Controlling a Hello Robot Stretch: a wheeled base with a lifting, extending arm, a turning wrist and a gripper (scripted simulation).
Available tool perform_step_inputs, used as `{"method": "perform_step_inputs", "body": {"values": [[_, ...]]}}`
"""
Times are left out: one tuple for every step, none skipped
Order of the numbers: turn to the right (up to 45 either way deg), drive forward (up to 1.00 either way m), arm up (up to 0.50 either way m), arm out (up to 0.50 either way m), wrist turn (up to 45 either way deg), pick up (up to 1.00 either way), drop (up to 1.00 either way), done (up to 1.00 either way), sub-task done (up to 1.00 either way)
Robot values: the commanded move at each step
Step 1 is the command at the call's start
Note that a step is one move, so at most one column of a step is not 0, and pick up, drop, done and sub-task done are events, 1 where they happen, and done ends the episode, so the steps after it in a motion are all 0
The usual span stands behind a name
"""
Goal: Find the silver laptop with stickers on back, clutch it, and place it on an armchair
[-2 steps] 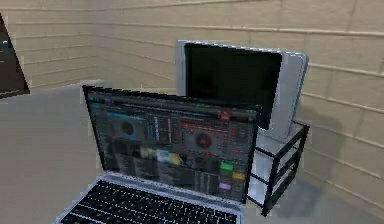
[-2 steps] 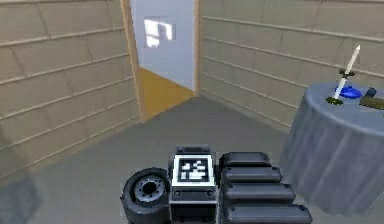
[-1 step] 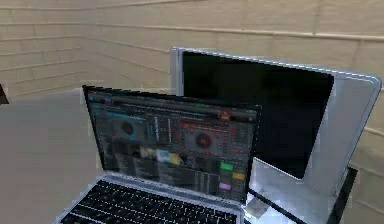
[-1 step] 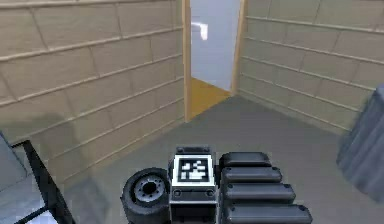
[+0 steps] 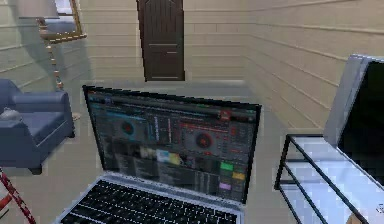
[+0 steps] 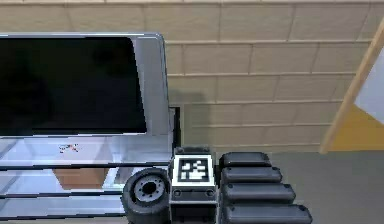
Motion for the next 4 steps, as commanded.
{"method": "perform_step_inputs", "body": {"values": [[0.0, 0.8, 0.0, 0.0, 0.0, 0.0, 0.0, 0.0, 0.0], [-42.0, 0.0, 0.0, 0.0, 0.0, 0.0, 0.0, 0.0, 0.0], [0.0, 1.0, 0.0, 0.0, 0.0, 0.0, 0.0, 0.0, 0.0], [0.0, 0.55, 0.0, 0.0, 0.0, 0.0, 0.0, 0.0, 0.0]]}}
